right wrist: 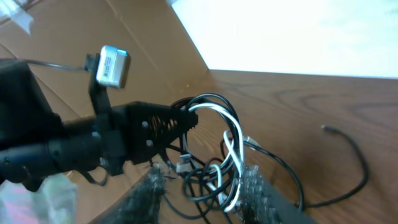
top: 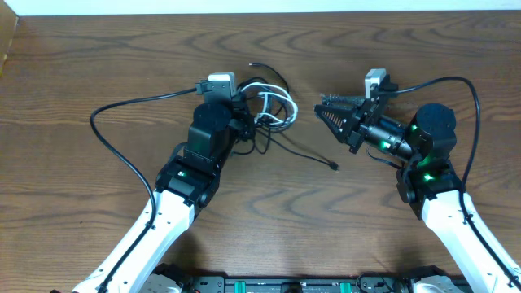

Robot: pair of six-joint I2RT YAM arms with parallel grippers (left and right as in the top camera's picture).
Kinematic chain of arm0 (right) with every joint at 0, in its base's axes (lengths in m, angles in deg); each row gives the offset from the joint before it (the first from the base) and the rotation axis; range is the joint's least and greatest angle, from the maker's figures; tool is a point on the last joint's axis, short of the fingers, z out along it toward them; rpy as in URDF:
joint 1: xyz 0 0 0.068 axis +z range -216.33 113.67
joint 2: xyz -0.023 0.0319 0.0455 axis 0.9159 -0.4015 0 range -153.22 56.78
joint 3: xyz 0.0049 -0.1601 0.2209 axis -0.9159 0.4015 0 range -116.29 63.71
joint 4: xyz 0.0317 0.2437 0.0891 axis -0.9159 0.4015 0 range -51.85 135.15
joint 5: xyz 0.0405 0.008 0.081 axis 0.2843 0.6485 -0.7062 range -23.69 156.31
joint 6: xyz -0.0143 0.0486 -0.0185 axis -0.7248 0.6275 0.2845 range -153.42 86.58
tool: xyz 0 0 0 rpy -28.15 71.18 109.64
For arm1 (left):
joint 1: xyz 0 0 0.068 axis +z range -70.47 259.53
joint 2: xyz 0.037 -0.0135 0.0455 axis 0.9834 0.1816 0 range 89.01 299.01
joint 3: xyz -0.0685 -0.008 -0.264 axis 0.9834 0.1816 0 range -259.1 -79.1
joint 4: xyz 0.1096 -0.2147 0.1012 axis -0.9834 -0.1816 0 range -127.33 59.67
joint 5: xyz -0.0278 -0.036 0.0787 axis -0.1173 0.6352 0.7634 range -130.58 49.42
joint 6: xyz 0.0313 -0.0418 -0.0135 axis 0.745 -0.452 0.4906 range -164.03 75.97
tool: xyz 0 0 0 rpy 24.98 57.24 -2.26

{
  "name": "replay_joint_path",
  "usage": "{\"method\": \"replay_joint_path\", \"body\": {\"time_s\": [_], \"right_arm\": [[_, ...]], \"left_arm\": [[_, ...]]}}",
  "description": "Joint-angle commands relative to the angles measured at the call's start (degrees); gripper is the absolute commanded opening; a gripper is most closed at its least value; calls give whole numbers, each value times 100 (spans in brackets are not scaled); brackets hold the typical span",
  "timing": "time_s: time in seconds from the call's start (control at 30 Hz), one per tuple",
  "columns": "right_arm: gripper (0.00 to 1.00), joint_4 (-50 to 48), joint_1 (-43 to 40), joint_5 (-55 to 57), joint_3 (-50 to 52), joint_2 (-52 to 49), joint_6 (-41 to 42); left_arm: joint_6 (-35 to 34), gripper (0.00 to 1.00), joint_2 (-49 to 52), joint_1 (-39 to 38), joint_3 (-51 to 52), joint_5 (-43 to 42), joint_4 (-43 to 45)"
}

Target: Untangle cables

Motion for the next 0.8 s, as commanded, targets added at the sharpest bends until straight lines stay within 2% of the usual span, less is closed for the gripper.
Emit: {"method": "replay_joint_path", "body": {"time_s": [0.0, 0.1, 0.27, 0.4, 0.57, 0.67, 0.77], "right_arm": [[50, 122, -28, 76, -79, 26, -186], [59, 278, -28, 267, -79, 26, -188], [58, 291, -2, 264, -79, 26, -232], [57, 304, 52, 264, -79, 26, -382], [46, 313, 81, 267, -76, 24, -448], [28, 310, 90, 269, -76, 24, -490], [6, 313, 90, 267, -76, 24, -487]], "left_arm": [[-92, 8, -20, 9, -81, -966, 267], [-94, 8, -20, 4, -81, -1333, 479], [-160, 8, -20, 4, -81, -1399, 675], [-595, 8, -20, 4, -81, -1432, 868], [-608, 8, -20, 4, -81, -1836, 1056], [-612, 8, -20, 4, -81, -1847, 1073], [-608, 8, -20, 4, -81, -1847, 1073]]}}
